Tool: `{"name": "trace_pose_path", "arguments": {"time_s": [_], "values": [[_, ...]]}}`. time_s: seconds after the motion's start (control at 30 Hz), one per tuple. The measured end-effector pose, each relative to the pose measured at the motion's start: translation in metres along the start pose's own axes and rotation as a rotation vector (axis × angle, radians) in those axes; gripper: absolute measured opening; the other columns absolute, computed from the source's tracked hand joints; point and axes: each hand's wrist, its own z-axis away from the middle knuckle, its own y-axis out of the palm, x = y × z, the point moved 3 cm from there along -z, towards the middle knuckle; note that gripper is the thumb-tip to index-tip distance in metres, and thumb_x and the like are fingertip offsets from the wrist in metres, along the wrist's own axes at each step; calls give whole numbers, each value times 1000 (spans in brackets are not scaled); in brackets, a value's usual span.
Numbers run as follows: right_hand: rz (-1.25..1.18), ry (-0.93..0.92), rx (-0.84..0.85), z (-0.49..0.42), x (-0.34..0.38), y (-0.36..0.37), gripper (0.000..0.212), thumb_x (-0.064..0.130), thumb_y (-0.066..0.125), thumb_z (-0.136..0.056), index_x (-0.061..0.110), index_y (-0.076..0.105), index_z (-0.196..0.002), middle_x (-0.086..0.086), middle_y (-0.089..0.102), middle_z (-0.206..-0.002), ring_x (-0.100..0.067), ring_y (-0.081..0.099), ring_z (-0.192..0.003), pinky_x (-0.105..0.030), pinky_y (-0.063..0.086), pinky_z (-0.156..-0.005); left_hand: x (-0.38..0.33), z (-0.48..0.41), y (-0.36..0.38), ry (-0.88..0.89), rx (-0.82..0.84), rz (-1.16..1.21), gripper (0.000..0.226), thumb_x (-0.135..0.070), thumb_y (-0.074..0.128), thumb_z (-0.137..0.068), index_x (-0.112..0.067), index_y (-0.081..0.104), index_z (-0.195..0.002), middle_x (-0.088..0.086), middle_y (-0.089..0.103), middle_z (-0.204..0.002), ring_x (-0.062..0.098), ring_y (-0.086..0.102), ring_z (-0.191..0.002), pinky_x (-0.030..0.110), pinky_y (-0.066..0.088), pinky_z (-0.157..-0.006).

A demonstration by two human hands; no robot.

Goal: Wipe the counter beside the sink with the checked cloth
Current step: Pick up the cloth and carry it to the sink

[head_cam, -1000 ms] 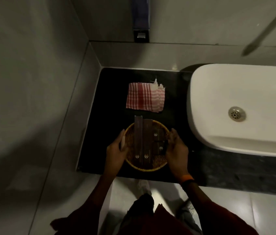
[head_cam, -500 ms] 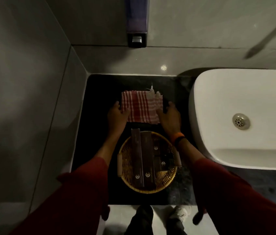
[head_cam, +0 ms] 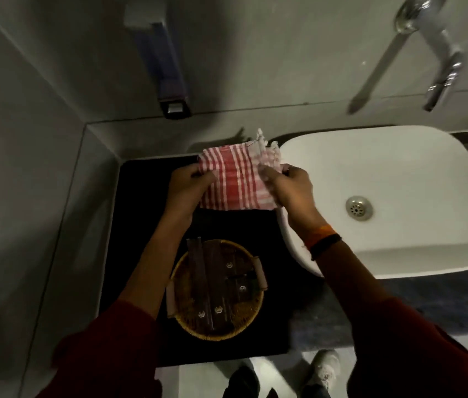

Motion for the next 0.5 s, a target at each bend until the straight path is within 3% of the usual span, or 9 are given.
{"name": "trace_pose_path", "arguments": {"time_s": [0.1, 0.23, 0.3, 0.4, 0.47, 0.5], "values": [[-103, -6, -3, 0, 4, -82, 30, 16, 73, -79, 21, 62, -52, 9, 57, -49, -12, 50, -45, -24, 38, -49, -28, 26, 55, 46, 65, 82, 16, -15, 68, -90, -27, 76, -97, -8, 77, -96, 8, 75, -90, 29, 60, -81], [-181, 4, 1, -8, -13, -210, 23, 2, 70, -84, 18, 70, -68, 7, 68, -57, -10, 63, -50, -19, 45, -49, -51, 60, 171, 88, 159, 73, 17, -3, 66, -90, -8, 75, -104, 12, 76, -105, 22, 72, -96, 48, 58, -93], [-193, 6, -21, -18, -26, -279, 18, 1, 68, -87, 15, 70, -76, 7, 71, -56, -7, 66, -50, -17, 47, -46, -59, 73, 239, 92, 201, 8, 16, -8, 68, -90, -7, 75, -105, 11, 77, -106, 24, 73, -100, 51, 58, -95], [-212, 39, -87, -42, -44, -383, 17, 6, 71, -89, 15, 73, -74, 3, 76, -64, -12, 69, -58, -24, 53, -58, -70, 86, 346, 88, 212, -93, 15, -21, 71, -90, -12, 75, -102, 5, 78, -102, 21, 74, -95, 43, 62, -89], [-268, 82, -126, -60, -55, -449, 6, 16, 75, -88, 10, 77, -89, -8, 81, -86, -18, 77, -78, -33, 59, -73, -82, 94, 415, 111, 196, -150, 13, -23, 71, -90, -12, 74, -96, 1, 77, -93, 18, 73, -88, 27, 63, -78], [-292, 98, -157, -70, -60, -480, 13, 21, 76, -87, 11, 78, -94, -11, 81, -96, -22, 78, -88, -37, 60, -80, -89, 99, 448, 130, 193, -170, 13, -22, 70, -90, -10, 73, -94, 1, 76, -89, 19, 72, -84, 24, 61, -74]]}}
